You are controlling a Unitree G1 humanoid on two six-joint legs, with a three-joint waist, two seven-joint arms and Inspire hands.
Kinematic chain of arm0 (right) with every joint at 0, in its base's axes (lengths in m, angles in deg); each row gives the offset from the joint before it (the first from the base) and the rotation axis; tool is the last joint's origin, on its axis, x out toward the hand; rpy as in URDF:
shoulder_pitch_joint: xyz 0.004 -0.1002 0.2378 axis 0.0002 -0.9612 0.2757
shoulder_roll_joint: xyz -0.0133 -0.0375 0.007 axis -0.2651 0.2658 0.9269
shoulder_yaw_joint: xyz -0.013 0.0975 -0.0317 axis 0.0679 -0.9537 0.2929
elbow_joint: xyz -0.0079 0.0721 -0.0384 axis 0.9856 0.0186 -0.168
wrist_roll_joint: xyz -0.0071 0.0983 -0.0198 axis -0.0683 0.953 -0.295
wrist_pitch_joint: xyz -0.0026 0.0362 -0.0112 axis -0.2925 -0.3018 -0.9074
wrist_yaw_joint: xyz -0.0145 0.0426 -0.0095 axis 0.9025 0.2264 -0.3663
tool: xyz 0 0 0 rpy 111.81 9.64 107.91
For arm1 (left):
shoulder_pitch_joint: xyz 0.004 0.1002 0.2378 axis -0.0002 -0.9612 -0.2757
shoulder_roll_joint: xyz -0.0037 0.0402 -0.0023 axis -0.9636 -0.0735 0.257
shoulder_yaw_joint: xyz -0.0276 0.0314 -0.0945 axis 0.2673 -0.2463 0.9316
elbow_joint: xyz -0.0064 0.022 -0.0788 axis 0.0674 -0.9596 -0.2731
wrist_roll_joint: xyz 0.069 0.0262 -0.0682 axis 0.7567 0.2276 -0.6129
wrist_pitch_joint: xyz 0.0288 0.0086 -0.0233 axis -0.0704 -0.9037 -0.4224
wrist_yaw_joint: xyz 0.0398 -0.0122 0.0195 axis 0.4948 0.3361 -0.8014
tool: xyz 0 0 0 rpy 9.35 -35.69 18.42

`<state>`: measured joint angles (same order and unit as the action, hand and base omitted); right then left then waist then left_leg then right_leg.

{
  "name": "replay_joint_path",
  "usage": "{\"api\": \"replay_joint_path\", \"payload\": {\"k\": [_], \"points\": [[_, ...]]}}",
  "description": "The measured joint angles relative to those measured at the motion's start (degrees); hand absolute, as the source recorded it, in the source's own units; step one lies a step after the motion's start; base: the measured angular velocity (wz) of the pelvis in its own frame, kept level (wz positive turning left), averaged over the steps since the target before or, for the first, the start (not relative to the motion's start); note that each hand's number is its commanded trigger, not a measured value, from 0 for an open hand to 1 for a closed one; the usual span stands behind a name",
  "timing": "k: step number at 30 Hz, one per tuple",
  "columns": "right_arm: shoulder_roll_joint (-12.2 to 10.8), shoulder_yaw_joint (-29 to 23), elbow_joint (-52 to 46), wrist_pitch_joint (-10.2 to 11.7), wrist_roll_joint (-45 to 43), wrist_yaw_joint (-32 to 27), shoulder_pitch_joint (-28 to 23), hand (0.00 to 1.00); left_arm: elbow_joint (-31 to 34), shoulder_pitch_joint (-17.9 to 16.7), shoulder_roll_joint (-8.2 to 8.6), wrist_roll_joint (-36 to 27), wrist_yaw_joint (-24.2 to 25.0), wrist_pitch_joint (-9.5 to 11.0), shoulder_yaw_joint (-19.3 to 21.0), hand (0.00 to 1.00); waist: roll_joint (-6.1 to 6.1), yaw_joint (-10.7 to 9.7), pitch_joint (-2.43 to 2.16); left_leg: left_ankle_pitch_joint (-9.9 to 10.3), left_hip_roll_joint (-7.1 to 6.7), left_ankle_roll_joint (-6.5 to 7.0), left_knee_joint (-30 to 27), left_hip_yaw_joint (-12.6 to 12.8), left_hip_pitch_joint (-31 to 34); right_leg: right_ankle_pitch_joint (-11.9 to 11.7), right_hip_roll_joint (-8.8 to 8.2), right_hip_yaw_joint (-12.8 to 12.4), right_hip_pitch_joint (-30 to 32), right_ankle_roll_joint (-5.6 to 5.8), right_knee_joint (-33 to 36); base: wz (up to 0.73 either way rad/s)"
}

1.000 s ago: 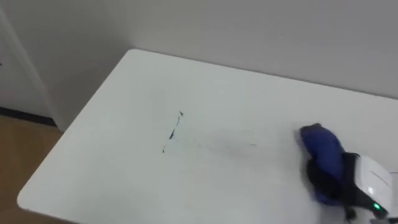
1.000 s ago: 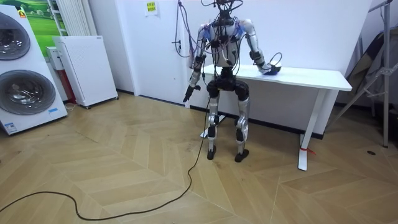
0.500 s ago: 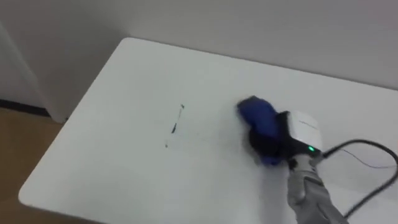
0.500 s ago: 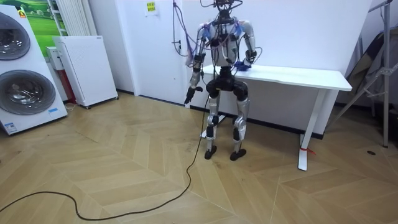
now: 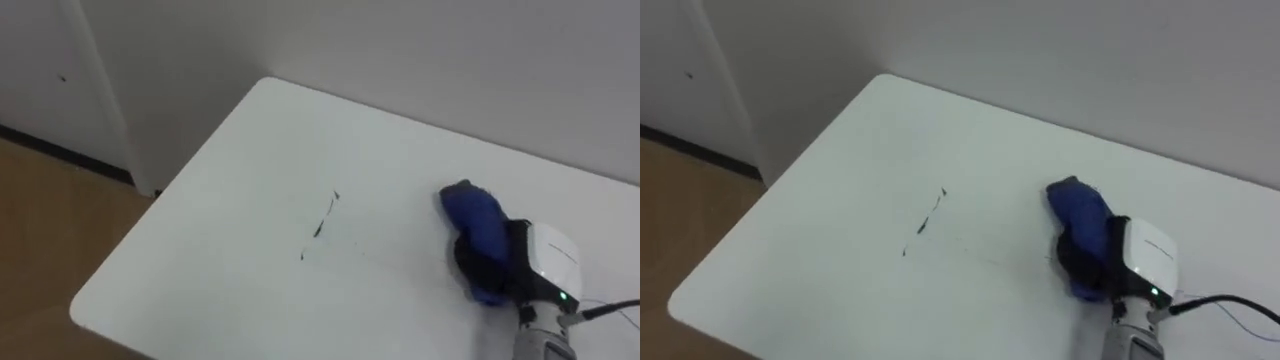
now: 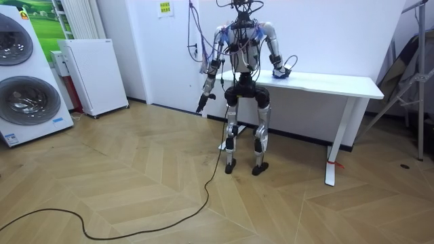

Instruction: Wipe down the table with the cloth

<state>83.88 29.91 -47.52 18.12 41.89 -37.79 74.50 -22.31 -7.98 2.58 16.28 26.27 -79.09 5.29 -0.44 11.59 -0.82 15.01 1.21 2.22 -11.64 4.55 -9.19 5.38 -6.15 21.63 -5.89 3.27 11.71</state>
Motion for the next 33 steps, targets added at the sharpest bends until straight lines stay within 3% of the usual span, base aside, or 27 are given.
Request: {"api": "replay_joint_path", "payload": {"k": [2,3,5,6,7,9,10,11,12,13,14,16,17,19,20,21,22,23,24,25,27,28,29,31,33], "points": [[-0.45,0.97,-0.57,-2.42,-0.32,2.31,2.09,1.00,-0.27,0.72,0.36,0.01,0.03,0.00,-1.47,0.00,0.42,1.08,0.01,0.09,0.08,-0.04,-0.19,0.37,-0.15,0.06,-0.07,0.14,1.09,0.00,1.33,-0.53],[-0.54,2.40,-1.37,-4.54,-0.35,4.28,3.92,1.00,-1.22,1.76,0.46,-0.02,0.01,0.09,-2.52,0.00,0.86,3.00,0.29,0.33,0.10,-0.02,-0.67,0.87,-0.11,0.23,-0.28,0.92,2.78,-0.28,3.31,-0.89],[-0.89,5.73,-2.93,-6.72,-1.01,7.76,6.92,1.00,-3.25,3.99,0.69,-0.50,-0.02,0.15,-3.16,0.00,1.11,4.90,0.65,1.31,0.18,0.20,-2.77,0.89,1.27,1.04,-1.52,2.99,5.48,-1.63,6.65,-0.74],[-1.31,7.89,-3.89,-7.26,-1.39,9.58,8.73,1.00,-4.03,5.03,0.69,-0.75,-0.03,0.25,-3.76,0.00,1.08,5.51,0.87,1.96,0.35,0.24,-4.64,1.66,2.69,1.18,-2.68,4.33,7.33,-1.88,8.99,-0.33],[-1.73,9.42,-4.79,-7.76,-2.49,11.18,10.58,1.00,-4.51,6.30,0.54,-0.77,-0.01,0.42,-4.35,0.00,1.11,6.16,1.55,2.44,0.56,0.25,-6.37,2.15,4.02,1.16,-3.18,4.60,8.70,-1.91,10.41,-0.21],[-4.13,11.81,-5.12,-7.61,-3.68,12.68,13.20,1.00,-4.46,7.01,0.38,-0.75,0.04,0.59,-4.79,0.00,1.13,6.59,2.06,2.92,1.66,0.55,-8.32,2.94,6.44,0.71,-3.17,4.23,10.41,-1.71,10.96,0.01],[-5.13,11.99,-5.11,-7.22,-3.77,12.69,13.56,1.00,-4.51,7.87,0.26,-0.82,0.15,0.83,-4.88,0.00,1.15,7.22,2.07,2.87,2.98,0.09,-9.42,3.74,7.94,1.82,-4.64,3.52,12.03,-0.68,16.12,0.31],[-5.16,11.99,-5.07,-7.19,-3.97,12.35,13.49,1.00,-4.35,8.19,0.11,-0.73,0.16,1.10,-4.96,0.00,1.08,7.37,2.06,2.68,3.60,-0.26,-9.57,4.28,8.33,2.63,-6.12,3.53,12.21,-0.44,18.90,0.65],[-4.59,11.51,-4.59,-7.19,-3.82,11.70,13.56,1.00,-3.98,8.55,-0.22,-0.77,0.23,1.89,-5.50,0.00,0.95,7.59,1.95,2.35,4.82,-0.93,-9.78,5.32,8.96,4.35,-9.64,3.03,12.08,-0.09,23.00,0.57],[-4.20,10.82,-3.40,-6.51,-2.68,10.63,13.68,1.00,-3.37,8.46,-0.34,-1.27,0.28,2.65,-4.83,0.00,0.79,8.46,1.86,2.04,5.81,-1.52,-9.69,6.83,9.11,4.52,-12.29,1.28,11.66,0.19,23.72,0.39],[-4.04,10.72,-2.87,-5.82,-2.16,9.92,13.43,1.00,-3.12,7.94,-0.40,-1.27,0.29,2.84,-4.48,0.00,0.76,8.73,1.84,1.90,6.28,-1.83,-9.77,7.11,9.42,4.33,-13.29,0.40,11.46,0.48,22.77,0.07],[-3.40,10.40,-1.83,-1.62,-0.08,5.74,11.06,1.00,-3.06,6.66,-2.46,-1.15,0.64,2.91,-3.99,0.00,0.41,8.36,1.60,1.70,8.51,-3.43,-10.20,6.47,10.00,1.63,-14.63,-1.52,8.28,1.84,12.33,0.12],[-3.12,10.02,-1.70,-0.37,-0.11,4.71,9.84,1.00,-3.16,6.55,-3.04,-1.05,0.74,3.01,-3.05,0.00,0.14,7.78,1.41,1.74,9.08,-4.01,-10.20,5.93,10.02,0.59,-14.57,-1.44,7.09,2.05,9.35,0.47],[-1.30,6.16,-1.64,3.26,-0.14,1.17,3.35,1.00,-3.47,5.92,-5.34,-0.52,0.51,3.80,0.29,0.00,-0.79,4.49,1.02,2.04,11.49,-6.65,-11.30,5.87,9.49,-4.75,-14.15,-1.07,2.83,3.26,1.84,0.70],[-0.67,5.08,-1.63,3.74,0.21,0.25,1.60,1.00,-3.47,5.68,-5.95,-0.46,0.42,4.02,0.63,0.00,-1.04,3.68,0.95,2.37,12.21,-7.45,-12.05,6.19,9.24,-5.99,-13.95,-1.20,2.31,3.20,1.27,0.61],[-0.24,2.48,-0.82,4.58,0.95,-1.57,-1.07,1.00,-3.41,5.49,-7.16,-0.21,0.28,4.20,1.67,0.00,-1.65,1.86,0.84,2.97,13.19,-9.10,-13.42,6.50,8.47,-9.19,-13.16,-1.20,1.81,3.32,1.10,0.28],[0.37,-0.04,-0.08,4.93,1.51,-2.75,-3.29,1.00,-3.68,4.27,-7.66,-0.17,0.25,3.96,2.14,0.00,-1.31,0.57,0.02,3.84,14.60,-10.98,-14.64,6.59,7.84,-6.41,-12.28,0.16,1.48,7.24,2.70,0.05],[0.94,-1.09,-0.09,4.93,1.66,-3.21,-4.26,1.00,-3.63,3.65,-7.54,-0.18,0.25,3.99,2.18,0.00,-0.96,0.36,-0.30,3.92,15.61,-11.84,-14.72,6.67,7.43,-4.62,-11.34,-0.05,1.42,7.62,3.22,-0.30],[2.34,-2.65,-0.12,5.05,1.69,-4.10,-5.45,1.00,-3.68,3.45,-7.02,-0.18,0.21,4.02,2.21,0.00,-0.26,-0.08,-0.60,3.40,17.24,-13.40,-14.04,6.94,6.83,-1.16,-10.05,0.57,1.98,7.67,4.73,-0.45],[3.80,-3.57,0.13,5.04,1.69,-4.17,-5.80,1.00,-3.78,3.58,-5.88,-0.19,0.15,4.03,2.25,0.00,0.22,-0.46,-0.51,2.27,18.67,-14.78,-12.50,6.81,6.06,1.02,-8.70,0.46,3.47,6.98,7.62,-0.39],[4.47,-4.53,0.05,4.58,1.59,-3.70,-6.09,1.00,-3.73,4.12,-4.21,-0.72,0.12,4.21,2.22,0.00,0.27,-0.62,-0.53,0.31,20.15,-14.98,-9.89,6.39,4.96,4.14,-7.39,0.65,5.32,5.39,11.34,-0.19],[4.39,-4.53,0.05,4.34,1.68,-3.54,-6.10,1.00,-3.63,4.30,-3.74,-0.75,0.07,4.28,2.06,0.00,-0.07,-0.72,-0.37,-0.34,20.36,-14.18,-9.53,6.38,4.55,5.17,-7.22,0.64,6.03,4.97,12.25,0.00],[4.28,-4.27,-0.22,3.94,1.78,-2.94,-6.01,1.00,-3.43,4.43,-2.59,-0.75,-0.06,4.49,1.70,0.00,-0.53,-1.42,-0.31,-1.50,21.02,-12.49,-8.85,6.24,4.46,6.53,-6.44,0.75,6.55,4.27,13.40,0.05],[3.14,-2.04,-2.29,2.37,2.21,-1.23,-5.01,1.00,-3.25,4.99,0.12,-0.88,-0.19,4.50,0.22,0.00,-1.00,-1.56,0.06,-3.00,20.98,-12.01,-8.18,6.66,4.68,7.82,-4.95,0.88,6.77,3.28,13.94,0.07],[1.43,-1.66,-3.68,-0.05,1.79,0.90,-2.97,1.00,-3.59,5.12,1.09,-1.53,-0.28,4.43,-1.69,0.00,-1.09,-1.31,0.18,-3.02,20.00,-12.07,-8.57,7.17,5.73,8.24,-4.01,0.76,7.66,2.59,13.93,-0.03]]}}
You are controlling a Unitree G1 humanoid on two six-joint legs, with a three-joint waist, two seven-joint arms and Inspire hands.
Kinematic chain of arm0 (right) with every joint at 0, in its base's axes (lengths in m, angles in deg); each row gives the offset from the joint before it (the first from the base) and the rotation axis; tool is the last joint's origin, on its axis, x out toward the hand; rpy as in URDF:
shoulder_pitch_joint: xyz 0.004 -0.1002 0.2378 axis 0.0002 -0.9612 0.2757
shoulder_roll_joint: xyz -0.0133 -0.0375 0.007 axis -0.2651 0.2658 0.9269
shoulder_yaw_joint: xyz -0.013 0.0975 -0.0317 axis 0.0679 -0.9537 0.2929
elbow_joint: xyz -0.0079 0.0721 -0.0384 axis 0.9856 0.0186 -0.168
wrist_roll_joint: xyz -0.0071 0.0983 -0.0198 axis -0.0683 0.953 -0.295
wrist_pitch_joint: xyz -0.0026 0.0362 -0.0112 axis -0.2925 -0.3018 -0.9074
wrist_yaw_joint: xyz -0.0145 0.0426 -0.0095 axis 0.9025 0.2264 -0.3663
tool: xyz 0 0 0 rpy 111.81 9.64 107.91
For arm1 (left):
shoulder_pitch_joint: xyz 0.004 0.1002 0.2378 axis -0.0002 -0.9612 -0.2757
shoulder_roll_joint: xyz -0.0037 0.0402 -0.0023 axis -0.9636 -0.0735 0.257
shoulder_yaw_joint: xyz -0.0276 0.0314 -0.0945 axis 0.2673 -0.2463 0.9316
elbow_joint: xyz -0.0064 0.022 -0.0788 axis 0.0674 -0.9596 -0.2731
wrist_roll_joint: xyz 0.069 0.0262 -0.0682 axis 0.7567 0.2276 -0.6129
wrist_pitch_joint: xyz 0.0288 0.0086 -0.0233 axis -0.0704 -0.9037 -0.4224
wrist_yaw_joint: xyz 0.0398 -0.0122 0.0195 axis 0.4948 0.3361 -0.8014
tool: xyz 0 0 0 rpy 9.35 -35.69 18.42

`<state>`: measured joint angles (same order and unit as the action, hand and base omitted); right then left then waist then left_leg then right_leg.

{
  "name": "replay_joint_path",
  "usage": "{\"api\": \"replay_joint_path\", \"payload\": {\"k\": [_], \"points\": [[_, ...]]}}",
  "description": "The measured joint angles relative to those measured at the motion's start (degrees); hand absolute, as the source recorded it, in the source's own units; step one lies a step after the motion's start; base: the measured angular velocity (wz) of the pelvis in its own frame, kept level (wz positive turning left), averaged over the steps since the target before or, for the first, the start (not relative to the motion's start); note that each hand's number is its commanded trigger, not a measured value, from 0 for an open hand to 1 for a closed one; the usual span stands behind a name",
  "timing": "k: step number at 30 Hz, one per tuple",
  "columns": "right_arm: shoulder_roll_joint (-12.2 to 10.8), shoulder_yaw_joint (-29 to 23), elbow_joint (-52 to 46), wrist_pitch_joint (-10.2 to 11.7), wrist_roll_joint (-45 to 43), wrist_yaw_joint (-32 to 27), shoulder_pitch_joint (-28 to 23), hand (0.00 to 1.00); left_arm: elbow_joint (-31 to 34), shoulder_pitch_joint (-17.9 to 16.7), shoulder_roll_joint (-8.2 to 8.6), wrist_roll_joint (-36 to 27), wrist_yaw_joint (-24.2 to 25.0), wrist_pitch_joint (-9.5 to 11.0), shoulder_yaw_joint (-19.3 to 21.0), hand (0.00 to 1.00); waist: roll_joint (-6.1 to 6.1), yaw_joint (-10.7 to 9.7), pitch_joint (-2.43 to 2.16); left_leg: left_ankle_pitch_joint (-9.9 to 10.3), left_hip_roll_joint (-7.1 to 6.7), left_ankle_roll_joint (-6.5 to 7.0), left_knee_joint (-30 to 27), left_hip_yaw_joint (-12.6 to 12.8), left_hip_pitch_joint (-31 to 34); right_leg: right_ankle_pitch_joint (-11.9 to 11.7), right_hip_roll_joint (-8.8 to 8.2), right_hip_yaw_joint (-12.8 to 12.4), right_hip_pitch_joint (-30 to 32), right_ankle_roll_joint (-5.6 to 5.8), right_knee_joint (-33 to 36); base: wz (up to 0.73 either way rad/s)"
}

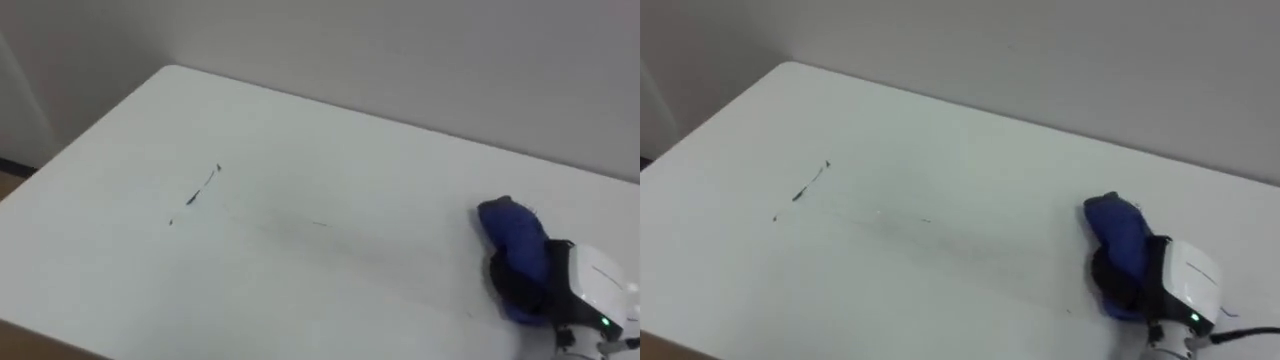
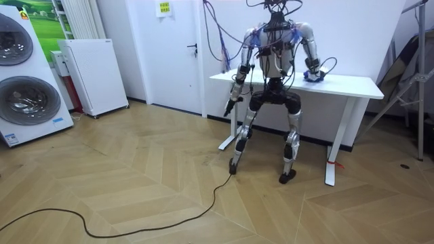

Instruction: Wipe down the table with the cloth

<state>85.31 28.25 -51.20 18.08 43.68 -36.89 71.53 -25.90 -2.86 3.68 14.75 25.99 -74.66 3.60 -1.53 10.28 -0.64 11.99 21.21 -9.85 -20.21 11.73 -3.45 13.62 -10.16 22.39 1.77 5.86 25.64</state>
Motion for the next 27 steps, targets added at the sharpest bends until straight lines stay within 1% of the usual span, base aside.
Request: {"api": "replay_joint_path", "payload": {"k": [1,2,3,4,5,6,7,8,9,10,11,12,13,14,15,16,17,18,19,20,21,22,23,25,26,27], "points": [[-1.21,-0.09,-1.31,-2.03,-1.13,2.22,1.95,1.00,-0.37,0.05,0.38,0.25,-0.09,-0.28,-1.05,0.00,-0.32,0.15,0.22,0.02,-1.59,0.00,-0.65,0.62,1.45,-0.24,0.40,-0.65,1.09,-0.61,-0.29,-0.08],[-1.75,-0.11,-2.29,-2.90,-1.97,3.57,2.87,1.00,-0.39,0.11,0.52,0.26,-0.09,-0.47,-1.50,0.00,-0.49,0.22,0.33,0.07,-2.77,0.06,-0.71,0.60,2.09,-0.51,0.66,-1.47,1.70,-1.01,-0.61,-0.10],[-2.62,0.29,-3.99,-3.84,-2.61,6.62,4.99,1.00,-0.62,0.05,0.69,0.11,-0.09,-0.79,-2.08,0.00,-0.42,0.38,0.63,0.67,-5.71,0.62,-1.20,0.53,3.41,-1.30,1.37,-3.45,2.67,-1.71,-1.67,-0.07],[-2.95,0.87,-4.24,-3.93,-2.61,7.94,6.22,1.00,-0.60,0.02,0.73,0.10,-0.11,-0.88,-2.15,0.00,-0.22,0.60,0.87,1.11,-7.29,1.35,-1.46,0.42,3.92,-1.90,1.61,-4.12,2.94,-2.06,-2.37,-0.25],[-3.29,2.11,-5.76,-4.19,-2.70,10.46,8.01,1.00,-0.52,-0.18,0.74,0.25,-0.52,-1.24,-2.84,0.00,0.62,1.51,1.45,2.01,-10.15,3.11,-1.43,0.27,3.87,-3.45,2.41,-6.11,3.36,-2.99,-3.84,-0.48],[-3.61,3.57,-7.33,-4.06,-4.18,12.47,9.29,1.00,-0.48,-1.05,0.90,0.36,-0.64,-1.82,-3.01,0.00,1.75,2.81,1.66,2.59,-11.77,4.54,-1.24,0.30,3.72,-4.75,3.19,-7.33,3.53,-3.32,-5.26,-0.64],[-4.09,4.05,-8.66,-3.14,-5.10,13.45,9.38,1.00,-0.26,-1.74,0.95,0.27,-0.65,-2.48,-2.85,0.00,2.80,3.73,1.55,2.73,-12.53,5.13,-0.75,0.25,3.78,-5.43,3.68,-8.19,4.10,-3.34,-6.23,-0.51],[-4.18,4.22,-8.81,-2.41,-5.18,13.42,9.31,1.00,0.36,-2.32,1.04,0.15,-0.65,-3.09,-2.75,0.00,3.19,4.08,1.47,2.73,-12.82,5.22,-0.11,0.21,3.62,-5.61,3.70,-8.62,4.40,-3.35,-6.27,-0.40],[-4.11,4.26,-8.80,-1.36,-5.09,12.74,8.66,1.00,1.19,-4.14,1.10,-0.23,-0.71,-3.78,-2.71,0.00,3.98,4.19,1.27,2.49,-13.57,5.55,1.75,0.26,2.70,-5.79,3.77,-9.70,4.28,-3.18,-6.27,-0.35],[-3.94,4.23,-8.26,-0.34,-5.00,11.58,7.02,1.00,1.74,-6.10,1.10,-0.22,-0.74,-4.38,-2.58,0.00,3.89,3.90,1.17,2.35,-14.34,5.78,3.60,0.47,1.35,-5.80,3.83,-10.80,4.12,-3.02,-6.46,-0.35],[-3.90,4.23,-7.58,0.55,-4.96,10.68,6.26,1.00,1.71,-7.06,1.10,-0.33,-0.76,-4.61,-2.37,0.00,4.11,3.64,0.87,2.28,-14.69,5.90,4.52,0.39,0.50,-5.78,3.82,-11.12,3.77,-2.99,-6.83,-0.19],[-3.83,3.86,-6.42,2.61,-4.41,8.11,4.49,1.00,1.71,-8.57,1.13,-0.35,-0.70,-4.84,-1.27,0.00,4.24,2.09,0.60,2.17,-15.01,6.06,5.87,0.13,-1.08,-5.70,3.84,-11.12,2.32,-2.68,-7.69,0.08],[-3.31,3.39,-5.23,4.63,-3.46,4.92,2.40,1.00,1.72,-9.26,1.07,-0.11,-0.72,-5.00,0.12,0.00,3.97,0.09,0.55,2.05,-15.24,6.19,6.82,-0.64,-2.17,-5.66,3.97,-11.05,0.70,-2.41,-8.91,0.26],[-2.66,3.07,-5.05,5.68,-2.38,3.38,0.91,1.00,1.72,-9.32,1.07,0.07,-0.72,-4.95,1.03,0.00,3.78,-0.91,0.41,1.93,-15.41,6.31,7.20,-1.08,-2.43,-5.68,4.01,-11.01,0.03,-2.25,-9.63,0.51],[-1.62,0.72,-5.05,7.64,-0.78,0.75,-3.01,1.00,1.75,-8.83,1.05,0.32,-0.75,-4.54,3.31,0.00,2.92,-3.07,-0.01,1.48,-15.95,6.68,7.70,-1.53,-2.94,-5.61,3.72,-11.03,-1.22,-1.83,-10.58,0.68],[-0.57,-1.73,-4.87,8.40,1.91,-1.79,-7.03,1.00,2.20,-8.42,0.92,0.35,-1.18,-4.15,5.35,0.00,1.66,-4.61,-0.57,1.27,-16.40,6.98,7.78,-1.39,-3.14,-5.45,3.24,-11.03,-2.25,-1.36,-11.01,0.64],[-0.17,-3.10,-4.32,8.57,2.95,-2.85,-8.70,1.00,2.30,-8.14,0.83,0.34,-1.50,-3.78,6.28,0.00,1.20,-4.86,-0.82,1.25,-16.56,7.03,7.91,-1.24,-3.27,-5.42,3.10,-11.04,-2.88,-1.15,-11.28,0.38],[-0.04,-5.71,-2.08,8.57,3.51,-4.56,-10.57,1.00,2.99,-7.60,0.74,0.41,-2.35,-3.08,7.65,0.00,0.21,-5.41,-1.11,1.27,-16.78,7.06,8.03,-0.85,-4.02,-5.47,3.12,-10.98,-4.06,-0.99,-12.13,0.08],[0.22,-8.12,0.04,8.56,3.42,-5.66,-11.83,1.00,3.76,-6.97,0.51,0.48,-2.47,-2.41,7.84,0.00,-0.84,-5.67,-1.13,1.42,-16.90,7.28,8.01,-0.79,-4.25,-5.47,3.19,-10.33,-4.75,-0.99,-12.17,0.00],[0.66,-8.98,0.88,8.56,3.42,-6.05,-12.43,1.00,4.23,-6.64,0.54,0.54,-2.46,-2.15,7.71,0.00,-1.10,-5.62,-1.09,1.56,-16.90,7.47,8.00,-0.78,-4.29,-5.48,3.34,-9.69,-4.86,-1.01,-12.17,-0.03],[1.51,-9.97,1.82,8.15,3.53,-6.22,-13.24,1.00,4.87,-6.19,0.80,0.43,-2.47,-1.53,6.96,0.00,-1.15,-5.42,-1.07,1.77,-16.95,7.76,8.16,-0.71,-4.61,-5.67,3.95,-9.46,-4.95,-1.30,-12.20,-0.19],[2.22,-9.83,1.90,6.89,4.27,-6.23,-13.14,1.00,5.02,-6.08,0.91,-0.28,-2.82,-1.34,5.48,0.00,-0.76,-5.06,-1.15,1.92,-17.06,8.03,8.76,-0.59,-5.40,-5.92,4.41,-8.88,-5.01,-1.70,-12.21,-0.26],[2.26,-9.67,1.85,6.30,4.26,-6.21,-12.42,1.00,5.01,-6.05,1.03,-0.40,-3.16,-1.28,5.04,0.00,-0.52,-4.95,-1.10,2.05,-17.08,8.21,8.95,-0.60,-5.76,-6.05,4.41,-8.28,-5.11,-1.91,-12.20,-0.36],[1.41,-8.48,0.76,2.11,4.13,-5.80,-9.67,1.00,4.89,-5.49,1.10,-0.46,-4.89,-1.81,2.49,0.00,0.16,-4.27,-0.98,2.54,-17.09,8.56,9.48,-0.94,-6.35,-6.69,4.60,-6.54,-5.20,-2.52,-12.21,-0.32],[0.99,-8.36,0.12,0.72,4.13,-5.30,-9.07,1.00,4.75,-5.17,1.09,-0.73,-4.96,-1.95,1.89,0.00,0.31,-3.67,-0.88,2.58,-17.11,8.61,9.50,-1.07,-6.40,-6.91,4.76,-6.43,-5.05,-2.73,-12.20,-0.46],[0.25,-7.46,-1.67,-2.40,3.94,-3.62,-7.44,1.00,4.35,-4.58,1.18,-1.79,-4.96,-2.14,0.84,0.00,0.58,-2.22,-0.65,2.63,-17.10,8.68,9.50,-1.26,-6.51,-7.35,5.22,-6.45,-4.51,-3.28,-12.07,-0.65]]}}
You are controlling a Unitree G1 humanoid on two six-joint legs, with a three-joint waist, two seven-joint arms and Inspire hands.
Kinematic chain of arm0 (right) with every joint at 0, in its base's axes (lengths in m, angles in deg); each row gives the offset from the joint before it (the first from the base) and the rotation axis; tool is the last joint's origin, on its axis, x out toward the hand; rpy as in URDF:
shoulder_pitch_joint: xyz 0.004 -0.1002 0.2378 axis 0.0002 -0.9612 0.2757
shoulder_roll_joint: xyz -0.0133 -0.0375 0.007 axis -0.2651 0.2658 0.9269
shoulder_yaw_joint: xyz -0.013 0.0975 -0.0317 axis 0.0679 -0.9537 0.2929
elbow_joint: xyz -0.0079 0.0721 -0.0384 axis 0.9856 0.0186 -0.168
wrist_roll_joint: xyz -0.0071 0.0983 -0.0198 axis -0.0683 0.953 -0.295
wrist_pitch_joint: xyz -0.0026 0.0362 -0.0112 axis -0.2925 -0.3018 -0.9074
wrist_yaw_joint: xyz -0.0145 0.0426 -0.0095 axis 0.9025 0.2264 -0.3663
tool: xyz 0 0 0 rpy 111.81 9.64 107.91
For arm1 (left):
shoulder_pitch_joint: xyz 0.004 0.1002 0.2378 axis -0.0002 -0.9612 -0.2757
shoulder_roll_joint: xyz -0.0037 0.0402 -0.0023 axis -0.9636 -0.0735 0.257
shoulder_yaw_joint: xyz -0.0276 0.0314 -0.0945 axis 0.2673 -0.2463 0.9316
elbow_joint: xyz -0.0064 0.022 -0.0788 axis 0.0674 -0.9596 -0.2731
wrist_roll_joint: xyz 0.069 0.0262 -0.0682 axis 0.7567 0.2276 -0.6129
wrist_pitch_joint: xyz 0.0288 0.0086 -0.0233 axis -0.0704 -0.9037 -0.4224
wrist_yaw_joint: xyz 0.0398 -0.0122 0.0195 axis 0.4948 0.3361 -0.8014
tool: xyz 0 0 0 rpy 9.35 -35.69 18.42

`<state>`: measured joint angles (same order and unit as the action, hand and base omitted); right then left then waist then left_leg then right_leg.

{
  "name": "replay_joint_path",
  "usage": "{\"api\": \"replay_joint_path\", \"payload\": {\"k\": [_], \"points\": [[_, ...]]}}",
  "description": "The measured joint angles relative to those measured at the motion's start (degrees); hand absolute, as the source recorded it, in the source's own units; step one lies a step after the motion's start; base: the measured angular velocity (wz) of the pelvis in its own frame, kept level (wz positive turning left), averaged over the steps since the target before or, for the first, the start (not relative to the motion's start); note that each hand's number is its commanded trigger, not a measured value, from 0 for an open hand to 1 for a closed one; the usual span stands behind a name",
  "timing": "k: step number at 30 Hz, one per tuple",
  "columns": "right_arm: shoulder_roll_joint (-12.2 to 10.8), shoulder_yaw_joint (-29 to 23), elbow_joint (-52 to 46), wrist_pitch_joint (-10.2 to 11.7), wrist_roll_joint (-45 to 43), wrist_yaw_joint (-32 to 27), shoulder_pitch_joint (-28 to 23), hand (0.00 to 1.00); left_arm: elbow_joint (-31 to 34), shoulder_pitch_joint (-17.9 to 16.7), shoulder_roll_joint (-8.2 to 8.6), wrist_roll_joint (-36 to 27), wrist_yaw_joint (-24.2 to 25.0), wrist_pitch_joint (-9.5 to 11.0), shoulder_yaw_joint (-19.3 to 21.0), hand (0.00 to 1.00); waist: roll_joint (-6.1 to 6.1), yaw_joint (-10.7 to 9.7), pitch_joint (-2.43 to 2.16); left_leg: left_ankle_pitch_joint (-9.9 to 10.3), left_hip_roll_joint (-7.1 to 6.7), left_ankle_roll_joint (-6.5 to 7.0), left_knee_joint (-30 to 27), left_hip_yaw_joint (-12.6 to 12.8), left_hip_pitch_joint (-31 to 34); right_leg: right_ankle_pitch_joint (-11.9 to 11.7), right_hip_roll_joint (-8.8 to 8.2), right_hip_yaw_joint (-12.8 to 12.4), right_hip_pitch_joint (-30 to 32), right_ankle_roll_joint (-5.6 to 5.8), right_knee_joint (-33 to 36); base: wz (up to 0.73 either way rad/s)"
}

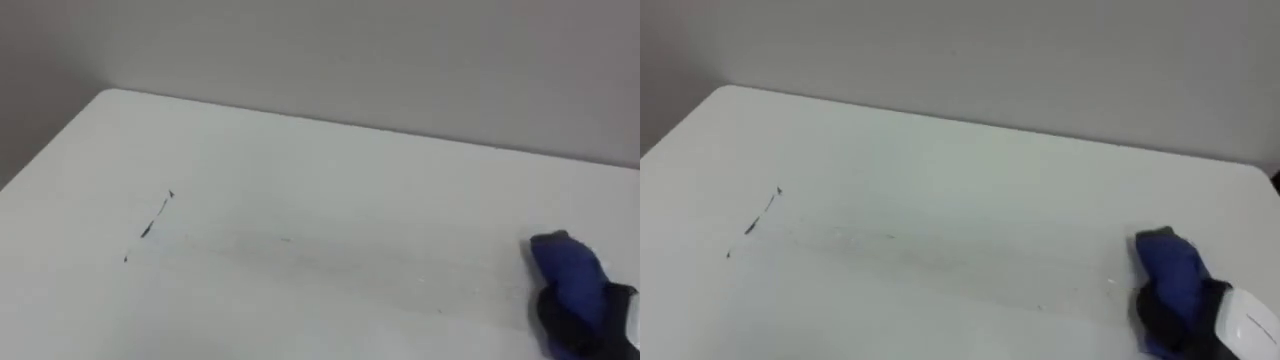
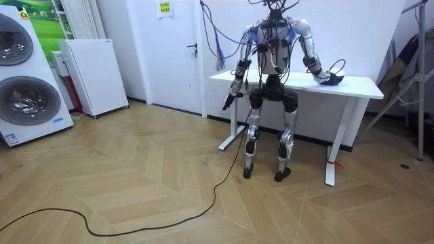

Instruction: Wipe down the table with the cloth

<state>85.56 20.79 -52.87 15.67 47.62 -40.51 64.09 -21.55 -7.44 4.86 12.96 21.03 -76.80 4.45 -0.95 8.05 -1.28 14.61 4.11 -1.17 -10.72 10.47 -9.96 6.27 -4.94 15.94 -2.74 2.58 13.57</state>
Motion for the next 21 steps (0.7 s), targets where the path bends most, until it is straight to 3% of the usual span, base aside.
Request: {"api": "replay_joint_path", "payload": {"k": [1,2,3,5,7,10,13,16,21], "points": [[-0.77,2.28,-2.50,-2.61,-0.95,2.68,1.76,1.00,-0.24,0.26,0.08,-0.51,0.02,-0.40,-1.16,0.00,0.33,1.44,0.22,0.11,-0.04,0.09,0.00,-1.18,0.09,-0.49,0.53,0.18,0.61,-0.60,0.00,-0.68],[-0.97,3.98,-3.90,-3.69,-1.76,4.09,2.70,1.00,-0.29,0.89,0.07,-0.73,0.06,-0.74,-1.78,0.00,0.51,2.19,0.41,0.15,-0.14,0.14,-0.04,-2.00,0.31,-0.79,0.78,0.28,1.00,-0.95,-0.01,-0.55],[-1.53,8.22,-6.52,-5.07,-4.05,6.65,5.27,1.00,-1.20,1.52,-0.08,-0.79,0.10,-1.03,-3.14,0.00,0.67,3.16,1.27,0.28,-0.32,-0.02,-0.05,-3.53,0.74,-1.08,1.18,0.79,1.45,-1.42,0.00,-0.31],[-2.59,14.74,-9.46,-5.60,-7.35,10.82,10.01,1.00,-1.80,2.43,-0.09,-0.81,0.45,-2.07,-5.34,0.00,0.97,4.60,1.73,0.08,-0.52,-0.15,-0.21,-5.53,2.04,-1.20,1.61,0.89,2.79,-1.78,-0.01,-0.10],[-5.42,20.33,-9.43,-5.08,-10.78,15.62,16.55,1.00,-1.69,3.17,0.67,-0.72,1.35,-2.37,-6.18,0.00,1.34,6.94,2.29,-0.27,-0.67,-0.46,-0.66,-7.99,3.75,-0.35,1.98,1.11,3.91,-2.49,0.08,0.25],[-5.99,20.82,-9.10,-3.28,-12.41,18.14,18.45,1.00,-0.21,0.88,0.52,-0.71,3.03,-3.53,-5.98,0.00,1.28,8.18,2.02,-1.28,-0.89,-0.48,-0.29,-10.98,4.79,0.92,1.98,1.31,3.44,-2.51,-0.06,0.73],[-4.68,20.00,-8.39,-1.27,-12.19,15.47,15.70,1.00,0.87,-3.64,0.27,-0.73,4.14,-5.29,-5.28,0.00,1.38,7.15,1.87,-1.61,-0.85,-0.51,-0.26,-10.38,3.78,1.24,1.81,2.06,1.23,-2.10,-1.11,0.50],[-3.89,16.81,-5.85,2.43,-11.73,10.59,11.27,1.00,0.27,-4.62,0.24,-0.46,4.30,-5.12,-1.24,0.00,0.82,5.46,1.49,-1.63,-1.26,-0.48,-0.04,-9.37,2.26,1.98,1.30,2.39,-1.87,-0.92,-2.96,0.49],[-1.90,10.45,-3.60,3.37,-9.93,5.74,6.18,1.00,1.12,-3.80,0.10,0.76,4.30,-3.70,0.86,0.00,0.88,4.63,1.00,-1.24,-1.95,0.17,0.24,-9.06,0.61,2.51,0.73,2.48,-4.89,-0.02,-3.86,0.16]]}}
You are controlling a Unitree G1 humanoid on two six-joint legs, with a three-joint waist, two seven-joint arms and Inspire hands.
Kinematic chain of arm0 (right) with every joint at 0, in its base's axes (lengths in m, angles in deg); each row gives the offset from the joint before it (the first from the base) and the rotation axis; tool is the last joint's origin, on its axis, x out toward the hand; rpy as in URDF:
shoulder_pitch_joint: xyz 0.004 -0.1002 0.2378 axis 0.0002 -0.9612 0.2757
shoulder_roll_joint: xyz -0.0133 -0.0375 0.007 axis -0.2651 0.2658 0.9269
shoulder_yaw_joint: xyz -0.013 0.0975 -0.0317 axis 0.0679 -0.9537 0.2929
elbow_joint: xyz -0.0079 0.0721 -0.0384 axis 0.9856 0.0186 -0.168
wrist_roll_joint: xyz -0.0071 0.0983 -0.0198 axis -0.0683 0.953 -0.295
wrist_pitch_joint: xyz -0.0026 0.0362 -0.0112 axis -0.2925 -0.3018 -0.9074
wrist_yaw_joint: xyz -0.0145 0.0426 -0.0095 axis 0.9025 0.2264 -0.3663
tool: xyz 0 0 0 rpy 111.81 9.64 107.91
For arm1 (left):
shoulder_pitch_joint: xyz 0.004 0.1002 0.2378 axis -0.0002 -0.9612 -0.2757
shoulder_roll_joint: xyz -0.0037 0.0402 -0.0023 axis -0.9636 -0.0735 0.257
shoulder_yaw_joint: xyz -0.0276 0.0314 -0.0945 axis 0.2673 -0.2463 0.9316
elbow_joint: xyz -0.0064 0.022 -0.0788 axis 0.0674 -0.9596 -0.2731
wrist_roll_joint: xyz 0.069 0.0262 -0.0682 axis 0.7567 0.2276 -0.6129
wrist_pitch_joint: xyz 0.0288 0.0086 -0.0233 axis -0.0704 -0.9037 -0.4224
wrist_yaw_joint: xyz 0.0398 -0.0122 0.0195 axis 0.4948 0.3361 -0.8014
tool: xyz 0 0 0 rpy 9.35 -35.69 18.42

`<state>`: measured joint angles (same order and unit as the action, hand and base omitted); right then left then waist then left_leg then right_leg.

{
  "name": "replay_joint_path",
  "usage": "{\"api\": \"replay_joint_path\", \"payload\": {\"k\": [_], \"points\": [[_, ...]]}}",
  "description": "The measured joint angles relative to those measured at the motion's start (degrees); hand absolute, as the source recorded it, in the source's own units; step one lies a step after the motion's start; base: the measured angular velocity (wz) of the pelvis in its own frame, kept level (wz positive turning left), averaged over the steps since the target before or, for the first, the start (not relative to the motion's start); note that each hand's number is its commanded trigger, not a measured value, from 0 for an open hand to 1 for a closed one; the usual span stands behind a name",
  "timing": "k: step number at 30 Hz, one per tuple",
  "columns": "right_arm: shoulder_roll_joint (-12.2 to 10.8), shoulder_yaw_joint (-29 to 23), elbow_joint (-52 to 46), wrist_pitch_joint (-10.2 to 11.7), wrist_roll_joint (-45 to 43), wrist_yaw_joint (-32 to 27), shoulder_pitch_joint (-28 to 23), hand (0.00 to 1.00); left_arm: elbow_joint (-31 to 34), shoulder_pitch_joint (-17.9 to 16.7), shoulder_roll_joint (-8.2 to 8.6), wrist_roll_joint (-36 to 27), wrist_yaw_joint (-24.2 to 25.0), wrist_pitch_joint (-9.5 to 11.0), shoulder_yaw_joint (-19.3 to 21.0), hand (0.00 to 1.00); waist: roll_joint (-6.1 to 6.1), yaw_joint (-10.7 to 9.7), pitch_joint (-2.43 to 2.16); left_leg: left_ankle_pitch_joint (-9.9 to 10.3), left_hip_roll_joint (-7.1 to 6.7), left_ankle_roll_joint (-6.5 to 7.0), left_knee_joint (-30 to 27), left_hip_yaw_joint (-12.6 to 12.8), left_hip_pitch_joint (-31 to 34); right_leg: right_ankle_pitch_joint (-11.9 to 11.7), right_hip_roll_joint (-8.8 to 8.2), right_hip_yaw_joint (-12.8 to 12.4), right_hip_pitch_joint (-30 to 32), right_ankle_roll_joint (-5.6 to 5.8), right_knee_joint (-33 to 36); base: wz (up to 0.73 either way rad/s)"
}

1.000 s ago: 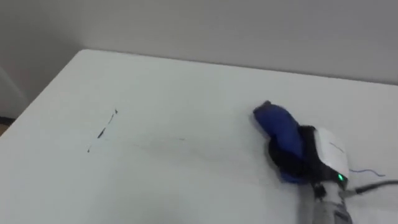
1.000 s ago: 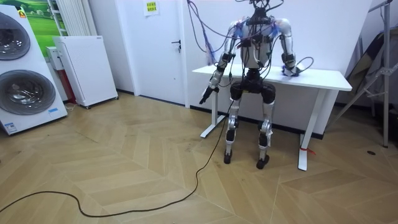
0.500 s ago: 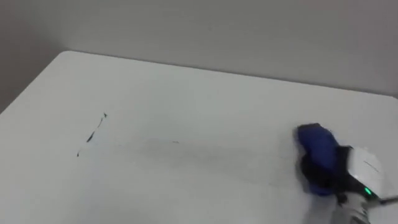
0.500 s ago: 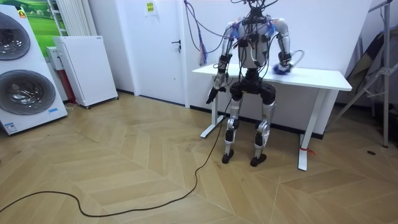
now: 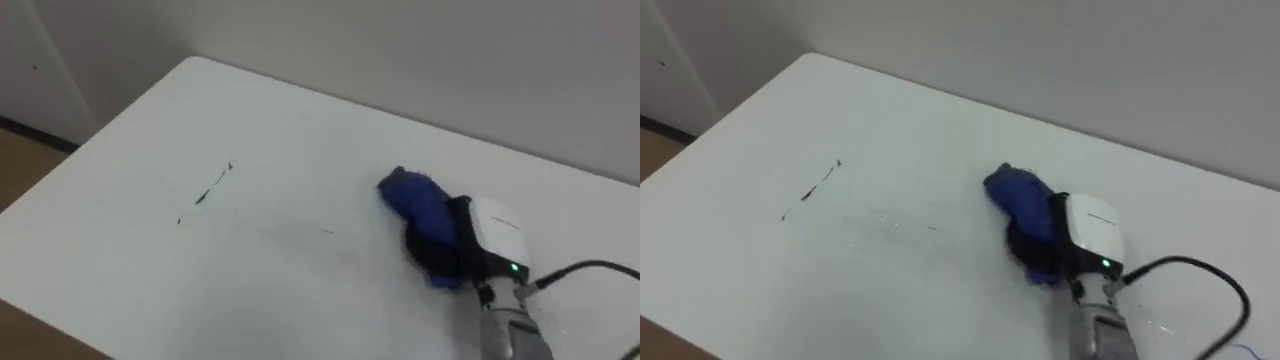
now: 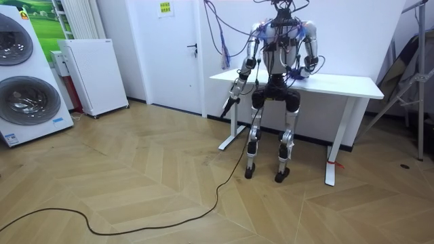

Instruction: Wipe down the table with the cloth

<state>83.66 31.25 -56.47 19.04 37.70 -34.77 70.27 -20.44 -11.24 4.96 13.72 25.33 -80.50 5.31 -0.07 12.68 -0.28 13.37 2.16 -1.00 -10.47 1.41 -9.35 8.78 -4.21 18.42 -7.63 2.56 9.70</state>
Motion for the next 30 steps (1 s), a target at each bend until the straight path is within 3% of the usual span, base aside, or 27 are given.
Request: {"api": "replay_joint_path", "payload": {"k": [4,7,9,12,14,17,19,21,24,25,26,28,30], "points": [[-0.10,0.94,1.88,-1.73,0.97,1.08,2.52,1.00,-0.03,2.15,-0.04,-0.27,0.01,0.05,-1.56,0.00,0.06,0.33,-0.04,0.14,0.05,0.24,0.53,0.12,-0.44,-0.03,0.11,-0.52,-0.05,-0.04,0.56,-0.07],[-0.52,4.47,-1.42,-7.07,0.83,6.86,6.00,1.00,-0.05,2.42,0.52,-0.24,-0.01,-0.15,-3.57,0.00,-0.01,2.09,-0.06,0.10,0.22,0.26,0.84,0.27,-0.25,-0.48,0.72,-2.70,2.07,-0.80,2.08,-0.45],[-1.09,6.65,-2.92,-8.73,0.83,8.99,7.12,1.00,-0.06,2.40,0.72,-0.25,0.00,-0.96,-3.77,0.00,-0.12,2.17,-0.04,0.10,0.34,0.25,0.85,0.16,-0.25,-0.58,0.95,-2.97,2.30,-0.97,2.08,-0.20],[-2.11,7.96,-3.46,-8.85,0.78,10.26,8.23,1.00,0.56,1.94,0.97,-0.29,0.01,-1.77,-3.77,0.00,-0.21,2.66,0.03,0.10,0.36,0.26,1.03,0.53,-0.22,-0.58,1.13,-4.11,3.02,-0.97,2.59,-0.10],[-1.98,7.41,-3.24,-8.43,0.90,10.10,7.85,1.00,1.61,1.05,0.93,-0.23,0.01,-2.19,-3.63,0.00,-0.52,2.60,0.09,0.12,0.36,0.29,1.05,0.64,-0.29,-0.58,1.12,-4.15,3.01,-0.97,2.57,-0.03],[-1.72,6.31,-1.44,-4.66,1.08,6.56,5.12,1.00,1.59,-0.92,0.74,-0.28,0.00,-2.35,-3.34,0.00,-0.58,0.97,0.08,0.20,0.30,0.41,1.00,0.43,-0.57,-0.57,1.10,-4.05,2.61,-0.92,1.95,0.07],[-1.61,1.84,0.85,-0.79,2.24,1.64,1.33,1.00,1.32,-2.22,0.47,0.09,0.00,-2.32,-1.99,0.00,-0.51,-1.04,-0.03,0.32,0.14,0.60,1.18,0.29,-1.56,-0.28,0.96,-4.03,1.27,-0.46,1.29,0.22],[-0.34,-2.13,1.21,0.82,3.56,-2.19,-3.30,1.00,1.18,-3.01,-0.25,1.12,-0.01,-1.87,-0.75,0.00,-0.62,-2.63,-0.07,0.40,-0.05,0.72,1.21,0.32,-2.27,0.04,0.76,-4.11,-0.11,0.00,0.88,0.31],[1.70,-10.26,4.60,3.38,5.78,-7.54,-9.05,1.00,0.37,-3.46,-0.40,1.24,-0.39,-0.81,4.47,0.00,-0.80,-4.88,-0.42,0.65,-0.37,1.07,1.38,0.34,-3.26,0.21,0.53,-4.31,-1.81,0.29,-0.04,0.14],[2.61,-12.98,7.18,3.80,6.37,-8.73,-10.08,1.00,0.38,-3.84,-0.64,1.24,-0.44,-0.40,5.55,0.00,-0.95,-5.48,-1.07,0.89,-0.48,1.19,1.23,0.40,-3.40,0.30,0.39,-4.35,-1.94,0.42,0.13,0.00],[3.15,-14.04,8.60,3.80,6.53,-9.07,-10.19,1.00,0.41,-3.94,-0.71,1.28,-0.47,-0.15,5.79,0.00,-1.02,-6.01,-1.28,1.06,-0.54,1.31,0.98,0.40,-3.39,0.37,0.29,-4.29,-2.03,0.54,0.23,0.00],[5.47,-15.78,12.24,3.50,8.09,-9.23,-10.45,1.00,0.41,-3.05,-0.74,1.29,-0.41,0.51,5.83,0.00,-1.05,-6.70,-1.27,2.37,-0.78,1.77,-0.85,0.39,-3.16,0.82,-0.18,-4.26,-2.29,1.01,1.42,0.00],[5.96,-15.56,12.34,1.99,8.91,-8.56,-10.42,1.00,0.03,-1.74,-0.69,1.26,-0.41,0.96,5.14,0.00,-1.02,-6.31,-1.26,3.29,-0.80,2.09,-2.43,1.05,-3.21,1.39,-0.73,-3.59,-2.22,1.14,3.49,-0.13]]}}
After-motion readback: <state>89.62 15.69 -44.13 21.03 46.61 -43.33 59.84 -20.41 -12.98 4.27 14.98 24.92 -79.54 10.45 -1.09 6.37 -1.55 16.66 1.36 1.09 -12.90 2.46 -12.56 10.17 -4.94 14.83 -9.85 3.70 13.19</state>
